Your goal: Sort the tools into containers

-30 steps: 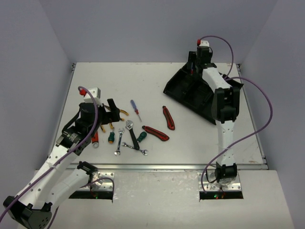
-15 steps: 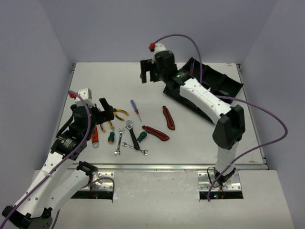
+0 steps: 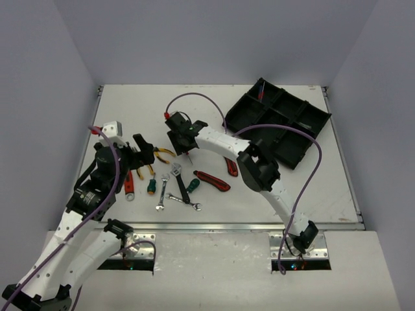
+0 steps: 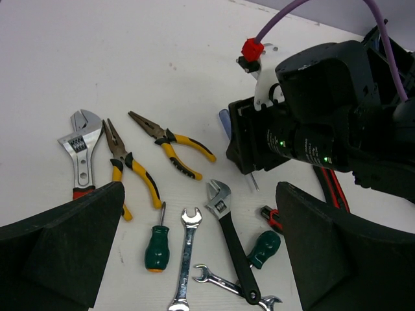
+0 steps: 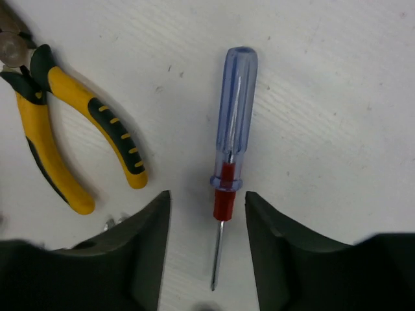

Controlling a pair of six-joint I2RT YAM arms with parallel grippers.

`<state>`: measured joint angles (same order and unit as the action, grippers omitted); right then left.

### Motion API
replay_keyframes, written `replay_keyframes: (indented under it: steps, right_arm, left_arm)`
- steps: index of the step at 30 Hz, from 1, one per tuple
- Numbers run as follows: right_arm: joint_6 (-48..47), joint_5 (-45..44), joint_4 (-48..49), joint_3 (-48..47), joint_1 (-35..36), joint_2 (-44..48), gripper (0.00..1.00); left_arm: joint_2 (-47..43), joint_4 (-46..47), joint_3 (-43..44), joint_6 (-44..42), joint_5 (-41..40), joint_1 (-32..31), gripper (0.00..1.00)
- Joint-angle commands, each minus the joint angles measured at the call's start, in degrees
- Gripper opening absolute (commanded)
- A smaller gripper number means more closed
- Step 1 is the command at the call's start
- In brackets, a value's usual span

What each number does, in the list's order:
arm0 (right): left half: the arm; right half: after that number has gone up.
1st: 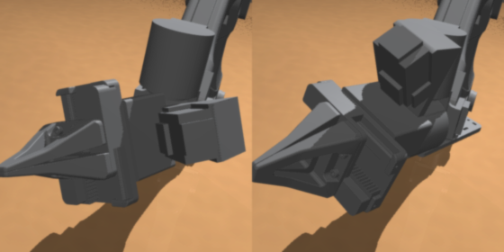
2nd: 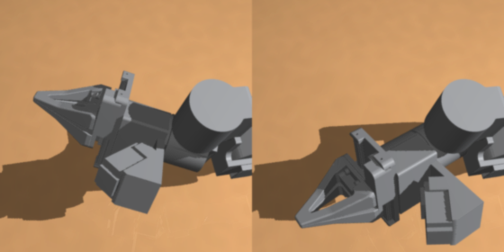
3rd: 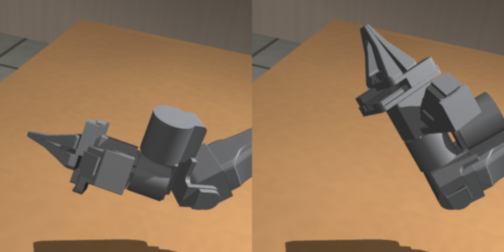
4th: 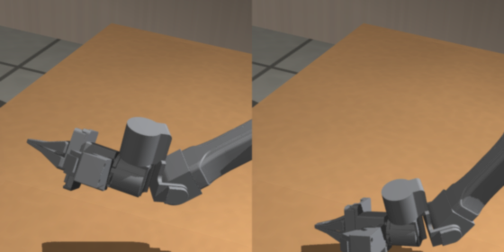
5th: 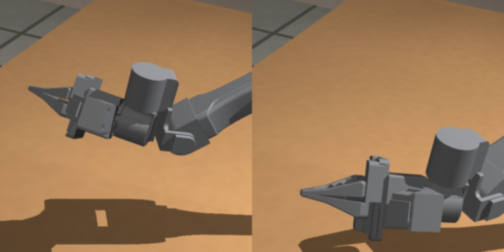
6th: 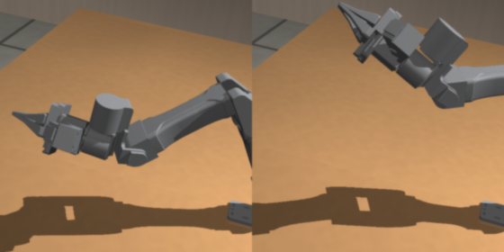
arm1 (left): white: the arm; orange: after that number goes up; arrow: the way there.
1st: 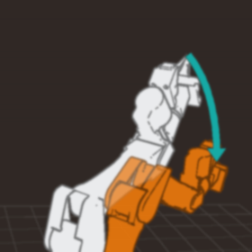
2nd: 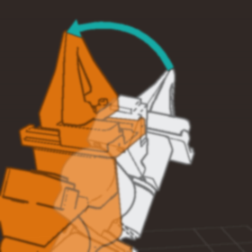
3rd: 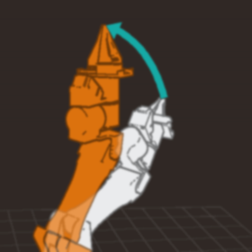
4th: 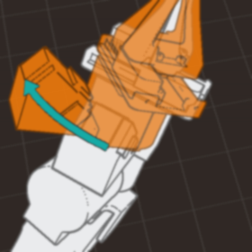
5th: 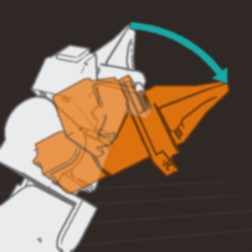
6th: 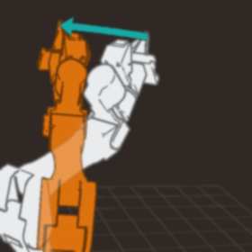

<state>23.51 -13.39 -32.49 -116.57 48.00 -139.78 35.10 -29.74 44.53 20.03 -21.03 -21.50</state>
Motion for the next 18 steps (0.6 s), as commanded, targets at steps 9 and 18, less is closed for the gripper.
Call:
replay_keyframes:
  steps: [9,18]
  right_arm:
    - [3.3,2.0,-2.7,-2.0,-4.1,-6.1,0.24]
    - [-1.1,6.9,0.8,-0.2,-6.9,7.3,0.00]
  left_arm:
    - [-1.3,2.2,0.7,0.1,1.1,0.3,1.00]
    - [-0.9,2.4,0.6,0.0,1.5,-0.2,1.00]
